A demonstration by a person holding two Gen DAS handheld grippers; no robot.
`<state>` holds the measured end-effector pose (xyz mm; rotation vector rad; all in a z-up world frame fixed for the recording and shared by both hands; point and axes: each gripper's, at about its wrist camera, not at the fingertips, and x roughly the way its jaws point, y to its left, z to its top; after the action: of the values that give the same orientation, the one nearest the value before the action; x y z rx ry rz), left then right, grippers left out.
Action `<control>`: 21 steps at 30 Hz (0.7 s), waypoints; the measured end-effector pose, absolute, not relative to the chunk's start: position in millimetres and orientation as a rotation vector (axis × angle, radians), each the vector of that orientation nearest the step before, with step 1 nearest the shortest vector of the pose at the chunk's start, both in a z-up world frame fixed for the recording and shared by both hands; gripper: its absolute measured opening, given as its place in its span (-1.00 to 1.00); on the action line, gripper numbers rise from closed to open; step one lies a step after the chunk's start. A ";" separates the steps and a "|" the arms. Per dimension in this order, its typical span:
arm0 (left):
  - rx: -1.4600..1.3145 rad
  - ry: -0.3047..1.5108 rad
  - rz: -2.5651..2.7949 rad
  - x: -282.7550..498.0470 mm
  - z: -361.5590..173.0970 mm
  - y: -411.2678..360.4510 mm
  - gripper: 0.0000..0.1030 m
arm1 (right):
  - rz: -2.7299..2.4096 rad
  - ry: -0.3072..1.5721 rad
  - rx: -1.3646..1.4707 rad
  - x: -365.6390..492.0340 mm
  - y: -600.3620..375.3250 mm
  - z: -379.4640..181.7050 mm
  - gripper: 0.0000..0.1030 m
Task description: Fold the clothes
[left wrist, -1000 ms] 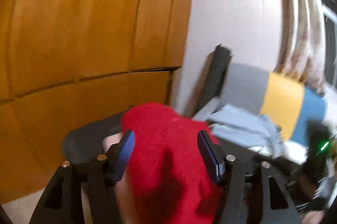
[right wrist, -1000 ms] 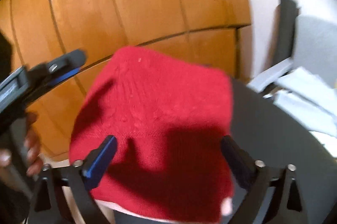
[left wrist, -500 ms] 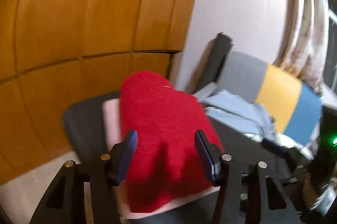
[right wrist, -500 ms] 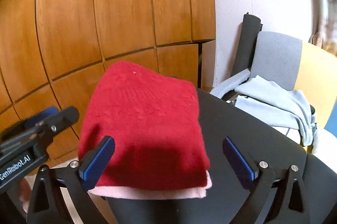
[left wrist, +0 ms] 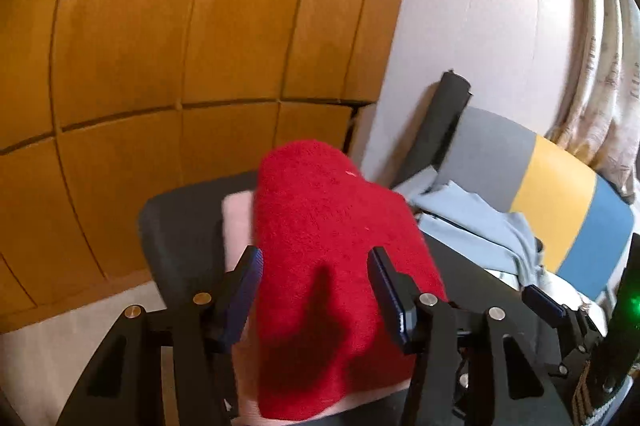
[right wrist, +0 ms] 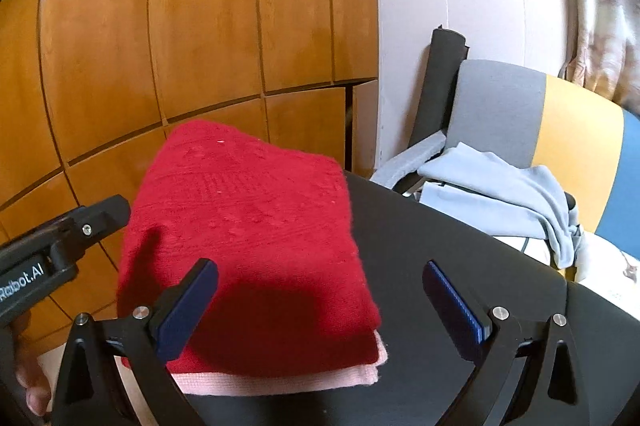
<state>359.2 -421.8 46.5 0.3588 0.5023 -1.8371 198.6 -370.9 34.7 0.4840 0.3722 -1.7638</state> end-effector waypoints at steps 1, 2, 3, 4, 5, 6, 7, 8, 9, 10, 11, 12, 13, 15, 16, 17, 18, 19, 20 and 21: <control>0.359 0.486 -1.827 358.9 46.7 -419.1 0.09 | -1.759 0.379 0.476 201.8 -370.6 34.7 1.00; 0.360 0.475 -1.822 358.4 46.5 -416.7 0.09 | -1.751 0.385 0.470 205.0 -369.4 34.9 1.00; 0.360 0.463 -1.817 357.9 46.3 -414.2 0.09 | -1.744 0.390 0.465 207.0 -369.2 34.9 1.00; 0.361 0.456 -1.818 357.2 45.8 -412.3 0.08 | -1.735 0.398 0.460 209.5 -369.7 34.7 1.00; 0.363 0.452 -1.821 356.3 45.0 -410.8 0.08 | -1.725 0.407 0.455 212.3 -370.4 34.5 1.00; 0.366 0.447 -1.821 355.3 44.0 -409.1 0.08 | -1.717 0.412 0.454 213.8 -370.6 34.4 1.00; 0.370 0.445 -1.823 354.5 43.1 -408.0 0.08 | -1.710 0.415 0.455 214.9 -370.6 34.2 1.00; 0.374 0.448 -1.827 353.4 42.3 -408.4 0.08 | -1.702 0.417 0.456 215.9 -370.7 34.0 1.00; 0.379 0.447 -1.830 351.9 41.6 -409.0 0.08 | -1.702 0.416 0.455 216.4 -370.0 34.3 1.00; 0.384 0.440 -1.830 350.6 40.9 -408.7 0.08 | -1.704 0.415 0.452 216.5 -368.9 34.5 1.00; 0.388 0.432 -1.828 349.4 40.4 -408.2 0.08 | -1.708 0.416 0.452 216.1 -368.0 34.4 1.00; 0.392 0.428 -1.826 348.4 39.8 -407.9 0.08 | -1.710 0.414 0.456 215.2 -367.2 34.1 1.00; 0.395 0.426 -1.826 347.6 39.2 -408.0 0.08 | -1.711 0.412 0.461 214.1 -366.6 33.9 1.00; 0.402 0.422 -1.823 345.8 37.9 -408.1 0.08 | -1.716 0.405 0.472 211.4 -365.3 32.7 1.00; 0.408 0.418 -1.821 344.5 37.0 -408.2 0.08 | -1.719 0.402 0.478 210.0 -364.6 31.9 1.00; 0.413 0.414 -1.820 343.1 36.3 -407.6 0.08 | -1.721 0.401 0.483 209.0 -364.2 31.1 1.00; 0.419 0.409 -1.821 341.5 35.7 -406.7 0.08 | -1.722 0.400 0.488 208.1 -363.9 30.3 1.00; 0.422 0.404 -1.822 340.0 35.4 -405.6 0.08 | -1.722 0.400 0.492 207.7 -363.7 29.1 1.00; 0.423 0.400 -1.824 338.9 34.9 -404.4 0.07 | -1.722 0.400 0.495 207.5 -363.6 27.9 1.00; 0.423 0.397 -1.827 338.0 34.3 -402.9 0.04 | -1.721 0.400 0.498 206.9 -363.4 27.0 1.00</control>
<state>338.0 -402.9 34.3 0.4235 0.3968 -1.8269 206.9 -363.4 27.0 0.4981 0.3998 -1.7210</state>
